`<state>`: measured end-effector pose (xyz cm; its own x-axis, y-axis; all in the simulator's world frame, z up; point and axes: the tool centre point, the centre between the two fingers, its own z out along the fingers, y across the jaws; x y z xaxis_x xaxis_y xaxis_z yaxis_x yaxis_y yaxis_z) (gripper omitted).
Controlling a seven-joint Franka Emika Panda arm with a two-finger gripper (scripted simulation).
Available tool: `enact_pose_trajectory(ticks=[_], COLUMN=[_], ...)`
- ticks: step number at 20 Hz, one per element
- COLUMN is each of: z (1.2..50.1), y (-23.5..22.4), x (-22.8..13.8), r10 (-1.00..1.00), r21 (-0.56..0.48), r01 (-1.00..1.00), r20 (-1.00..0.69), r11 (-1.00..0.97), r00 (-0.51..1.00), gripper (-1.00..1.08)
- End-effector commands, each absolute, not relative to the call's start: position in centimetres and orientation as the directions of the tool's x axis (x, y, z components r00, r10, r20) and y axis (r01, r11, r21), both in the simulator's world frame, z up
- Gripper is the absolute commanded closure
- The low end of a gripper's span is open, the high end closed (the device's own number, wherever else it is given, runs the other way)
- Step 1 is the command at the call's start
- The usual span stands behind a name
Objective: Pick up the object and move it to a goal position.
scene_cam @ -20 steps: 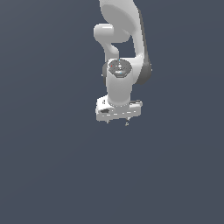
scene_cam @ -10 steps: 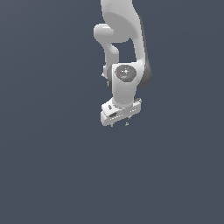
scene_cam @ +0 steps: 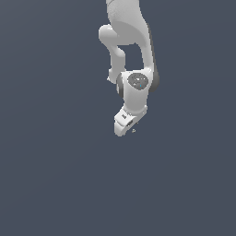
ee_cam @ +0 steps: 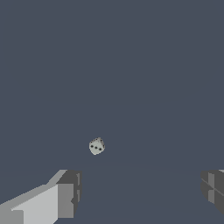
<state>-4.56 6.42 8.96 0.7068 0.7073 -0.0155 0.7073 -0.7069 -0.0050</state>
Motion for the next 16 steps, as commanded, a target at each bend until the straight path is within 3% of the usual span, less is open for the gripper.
enact_pose_trajectory(ticks=[1, 16], z=[8.3, 6.0], y=[7.0, 9.2], x=[-5.1, -7.2], r10=[0.767, 0.935], r21=[-0.004, 0.000], r01=[0.767, 0.935], r20=[-0.013, -0.001], r11=[-0.641, -0.354], r00=[0.641, 0.354], gripper=[-0.92, -0.92])
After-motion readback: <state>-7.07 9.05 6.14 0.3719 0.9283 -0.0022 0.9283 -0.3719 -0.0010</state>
